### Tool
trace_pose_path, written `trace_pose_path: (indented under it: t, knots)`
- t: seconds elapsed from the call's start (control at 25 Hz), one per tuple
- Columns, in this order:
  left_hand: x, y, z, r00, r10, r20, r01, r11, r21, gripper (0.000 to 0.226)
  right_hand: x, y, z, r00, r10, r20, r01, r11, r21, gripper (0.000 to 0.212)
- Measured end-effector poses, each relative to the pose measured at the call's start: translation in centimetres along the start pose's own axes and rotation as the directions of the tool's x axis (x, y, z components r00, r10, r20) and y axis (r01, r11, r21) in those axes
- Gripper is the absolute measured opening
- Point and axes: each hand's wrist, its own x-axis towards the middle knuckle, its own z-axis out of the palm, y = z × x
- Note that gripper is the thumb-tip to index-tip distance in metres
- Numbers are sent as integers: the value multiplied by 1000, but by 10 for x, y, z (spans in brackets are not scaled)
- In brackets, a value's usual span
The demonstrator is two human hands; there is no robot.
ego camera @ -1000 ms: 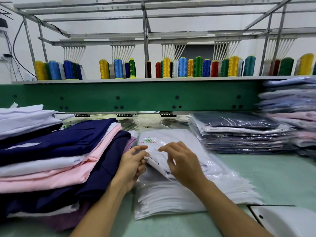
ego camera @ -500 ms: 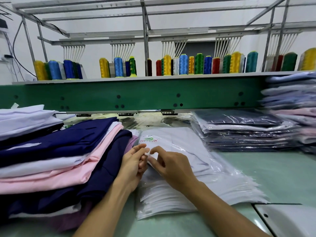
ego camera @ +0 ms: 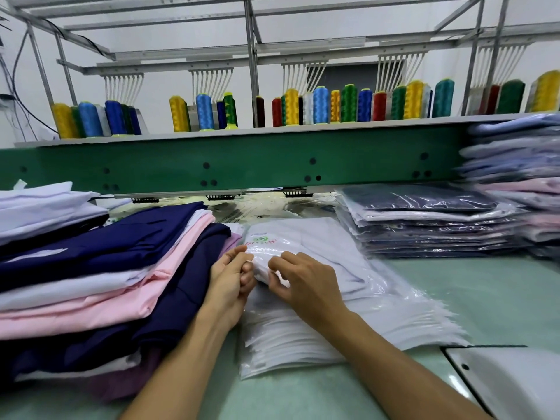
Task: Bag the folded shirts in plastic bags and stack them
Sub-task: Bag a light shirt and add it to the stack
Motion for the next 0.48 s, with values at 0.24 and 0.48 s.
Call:
trace_pose_path:
  t: [0.24, 0.48]
  knots:
    - [-1, 5, 2, 998, 39, -51, -43, 995, -91, 17, -6, 15, -1, 998, 52, 40, -53, 998, 32, 12]
    - [2, 6, 4, 992, 53, -118, -68, 990, -121, 20, -11, 36, -10, 995, 75, 63, -79, 994, 69, 8]
